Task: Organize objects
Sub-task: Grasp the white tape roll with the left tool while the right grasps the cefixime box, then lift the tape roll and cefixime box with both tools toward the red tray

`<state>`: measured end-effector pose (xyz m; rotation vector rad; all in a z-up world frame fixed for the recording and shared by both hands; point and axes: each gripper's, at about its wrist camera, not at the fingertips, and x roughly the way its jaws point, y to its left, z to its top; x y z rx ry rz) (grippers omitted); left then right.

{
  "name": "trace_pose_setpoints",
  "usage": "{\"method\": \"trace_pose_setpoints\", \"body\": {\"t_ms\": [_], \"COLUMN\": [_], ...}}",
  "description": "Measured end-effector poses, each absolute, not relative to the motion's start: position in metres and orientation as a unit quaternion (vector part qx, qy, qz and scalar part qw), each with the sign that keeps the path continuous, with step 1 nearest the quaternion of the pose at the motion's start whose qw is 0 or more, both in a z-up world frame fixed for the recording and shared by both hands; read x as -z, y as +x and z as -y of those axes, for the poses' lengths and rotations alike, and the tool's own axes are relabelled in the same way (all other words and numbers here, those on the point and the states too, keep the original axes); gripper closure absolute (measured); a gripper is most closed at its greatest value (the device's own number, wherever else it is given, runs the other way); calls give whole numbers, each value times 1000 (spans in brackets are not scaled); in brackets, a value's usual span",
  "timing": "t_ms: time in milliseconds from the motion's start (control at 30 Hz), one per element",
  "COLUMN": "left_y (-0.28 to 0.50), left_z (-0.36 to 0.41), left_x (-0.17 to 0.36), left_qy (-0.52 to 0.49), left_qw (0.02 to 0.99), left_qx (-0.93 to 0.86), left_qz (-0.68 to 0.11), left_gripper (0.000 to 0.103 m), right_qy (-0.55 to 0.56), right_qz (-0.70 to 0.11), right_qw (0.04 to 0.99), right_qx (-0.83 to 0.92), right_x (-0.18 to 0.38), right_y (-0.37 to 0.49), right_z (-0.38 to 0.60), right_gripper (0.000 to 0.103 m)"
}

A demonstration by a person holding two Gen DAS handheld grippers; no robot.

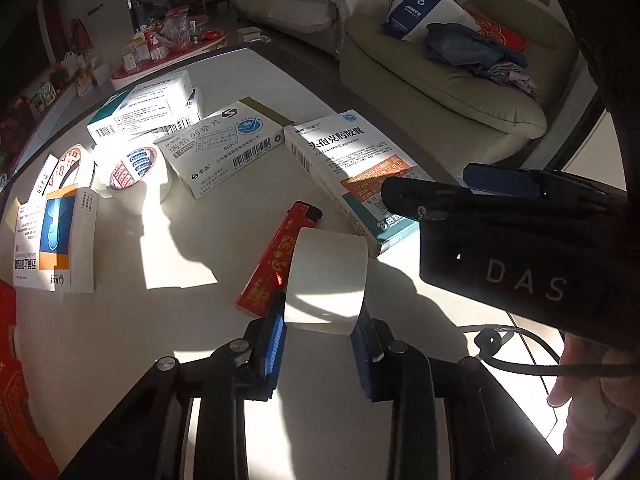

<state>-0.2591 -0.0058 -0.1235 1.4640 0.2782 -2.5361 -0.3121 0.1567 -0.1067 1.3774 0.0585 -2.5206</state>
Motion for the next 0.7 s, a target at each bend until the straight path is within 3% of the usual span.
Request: {"method": "trace_pose_setpoints", "body": {"t_ms": [400, 700], "left_y": [-258, -250], "left_z": [14, 16], "left_x": [126, 126], "left_qy": [495, 498], "left_qw": [84, 74], "left_qx": [858, 856], "left_qz": [-110, -116], "left_gripper": [72, 72], "right_qy": [514, 518], "right_qz": [-54, -15], "right_qw": [149, 166], "right_qx": [843, 839], "right_x": [128, 126], "right_y": [-331, -323], "right_z": [-130, -143], "right_gripper": [31, 32]}}
